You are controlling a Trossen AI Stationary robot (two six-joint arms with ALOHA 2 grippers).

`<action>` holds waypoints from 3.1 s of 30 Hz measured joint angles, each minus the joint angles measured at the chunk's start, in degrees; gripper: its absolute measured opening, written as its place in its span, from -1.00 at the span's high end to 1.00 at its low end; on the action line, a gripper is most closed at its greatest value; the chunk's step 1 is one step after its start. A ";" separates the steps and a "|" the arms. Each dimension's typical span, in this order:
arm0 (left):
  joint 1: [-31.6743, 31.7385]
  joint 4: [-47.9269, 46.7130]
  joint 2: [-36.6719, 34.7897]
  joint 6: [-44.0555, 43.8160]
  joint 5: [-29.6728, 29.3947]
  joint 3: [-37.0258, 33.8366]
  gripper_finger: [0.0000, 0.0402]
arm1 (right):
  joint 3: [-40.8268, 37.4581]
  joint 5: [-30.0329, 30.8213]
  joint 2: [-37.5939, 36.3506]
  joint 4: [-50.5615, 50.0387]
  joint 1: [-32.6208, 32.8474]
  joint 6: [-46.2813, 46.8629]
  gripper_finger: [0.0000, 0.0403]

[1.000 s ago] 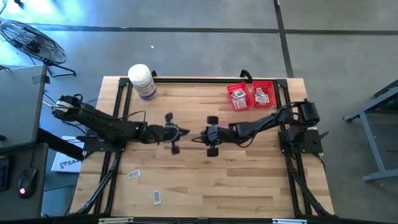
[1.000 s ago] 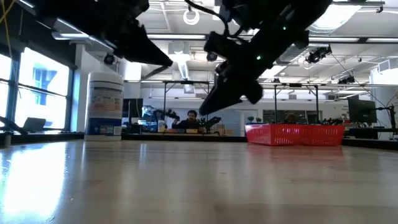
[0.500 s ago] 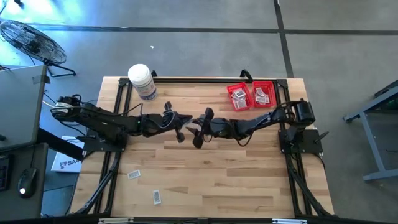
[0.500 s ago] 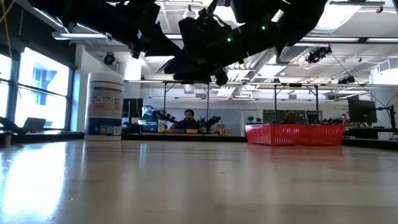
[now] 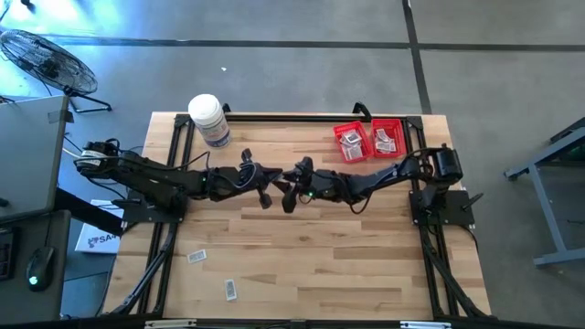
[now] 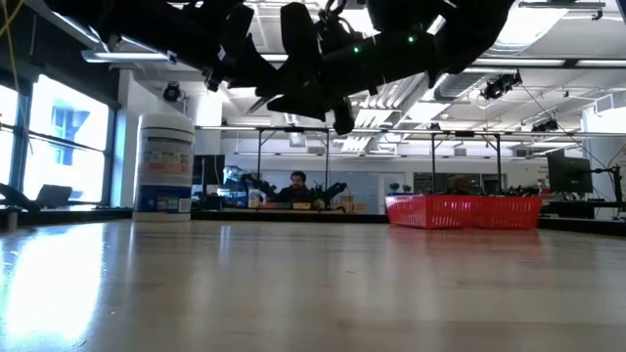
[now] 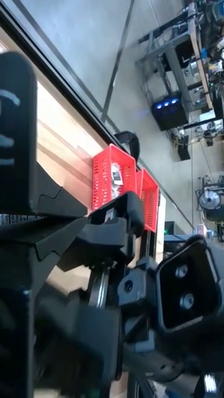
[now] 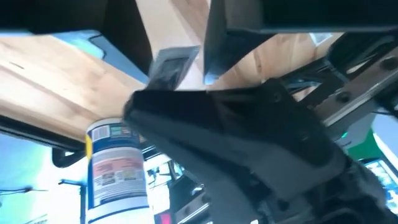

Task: Pick & Place First Aid Supplies
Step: Put the ointment pack into the right red bin

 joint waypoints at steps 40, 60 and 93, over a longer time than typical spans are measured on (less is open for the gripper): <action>0.02 -20.12 -1.88 -4.81 -17.88 0.07 -0.17 | -0.04 4.51 -6.67 -19.93 0.00 -10.72 0.99; 0.00 -32.35 -13.55 -12.07 -8.43 0.04 -0.17 | 0.00 14.14 -21.66 -90.53 -32.96 10.39 1.00; -9.86 -71.11 -14.38 -33.81 9.47 6.25 -0.17 | 0.00 17.79 -21.08 -90.62 -39.48 -1.67 0.49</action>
